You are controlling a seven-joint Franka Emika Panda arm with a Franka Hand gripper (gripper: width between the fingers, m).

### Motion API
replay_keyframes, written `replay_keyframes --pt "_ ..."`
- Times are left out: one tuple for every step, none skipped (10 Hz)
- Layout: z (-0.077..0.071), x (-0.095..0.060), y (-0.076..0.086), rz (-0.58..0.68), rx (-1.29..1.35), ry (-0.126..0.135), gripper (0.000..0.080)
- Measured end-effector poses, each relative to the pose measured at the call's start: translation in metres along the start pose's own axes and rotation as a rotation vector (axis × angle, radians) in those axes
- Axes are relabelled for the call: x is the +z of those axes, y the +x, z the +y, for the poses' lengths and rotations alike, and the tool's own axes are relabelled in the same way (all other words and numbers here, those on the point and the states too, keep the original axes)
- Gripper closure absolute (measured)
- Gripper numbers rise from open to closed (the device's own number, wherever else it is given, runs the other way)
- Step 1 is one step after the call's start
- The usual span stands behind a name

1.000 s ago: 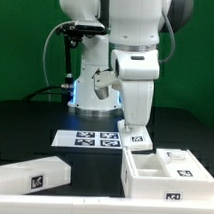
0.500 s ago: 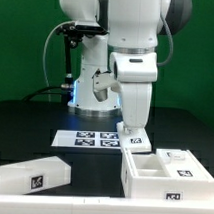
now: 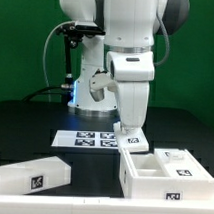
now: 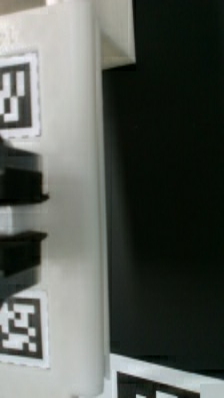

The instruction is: Assemble cabinet

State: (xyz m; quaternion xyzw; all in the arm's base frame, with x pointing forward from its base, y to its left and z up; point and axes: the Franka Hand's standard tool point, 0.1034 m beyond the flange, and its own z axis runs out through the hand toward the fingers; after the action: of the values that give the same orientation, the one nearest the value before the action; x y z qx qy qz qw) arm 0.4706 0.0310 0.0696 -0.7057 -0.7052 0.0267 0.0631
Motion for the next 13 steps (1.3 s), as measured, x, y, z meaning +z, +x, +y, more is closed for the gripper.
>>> replay_keyframes --pt "0.000 0.000 0.001 0.000 -0.001 -0.001 0.0735" --pt "0.000 -0.001 0.005 0.001 -0.003 -0.002 0.0735" --pt "0.000 -0.003 0.007 0.001 -0.004 -0.004 0.0735" --pt "-0.001 -0.003 0.008 0.001 0.000 -0.004 0.0735" --pt "0.000 -0.003 0.008 0.001 0.005 -0.003 0.0735" --pt "0.000 -0.002 0.009 0.002 0.010 -0.002 0.0735" --pt "0.000 -0.002 0.010 0.002 0.021 -0.002 0.0735" --pt "0.000 -0.002 0.012 0.003 0.027 -0.003 0.0735" --pt "0.001 -0.003 0.015 0.004 0.033 -0.005 0.0735" --pt "0.002 -0.003 0.018 0.005 0.040 -0.006 0.0735" --pt "0.002 -0.003 0.019 0.006 0.046 -0.006 0.0735" --pt "0.002 -0.002 0.017 0.006 0.049 -0.004 0.0735" --pt "0.002 0.000 0.012 0.007 0.055 0.000 0.0735"
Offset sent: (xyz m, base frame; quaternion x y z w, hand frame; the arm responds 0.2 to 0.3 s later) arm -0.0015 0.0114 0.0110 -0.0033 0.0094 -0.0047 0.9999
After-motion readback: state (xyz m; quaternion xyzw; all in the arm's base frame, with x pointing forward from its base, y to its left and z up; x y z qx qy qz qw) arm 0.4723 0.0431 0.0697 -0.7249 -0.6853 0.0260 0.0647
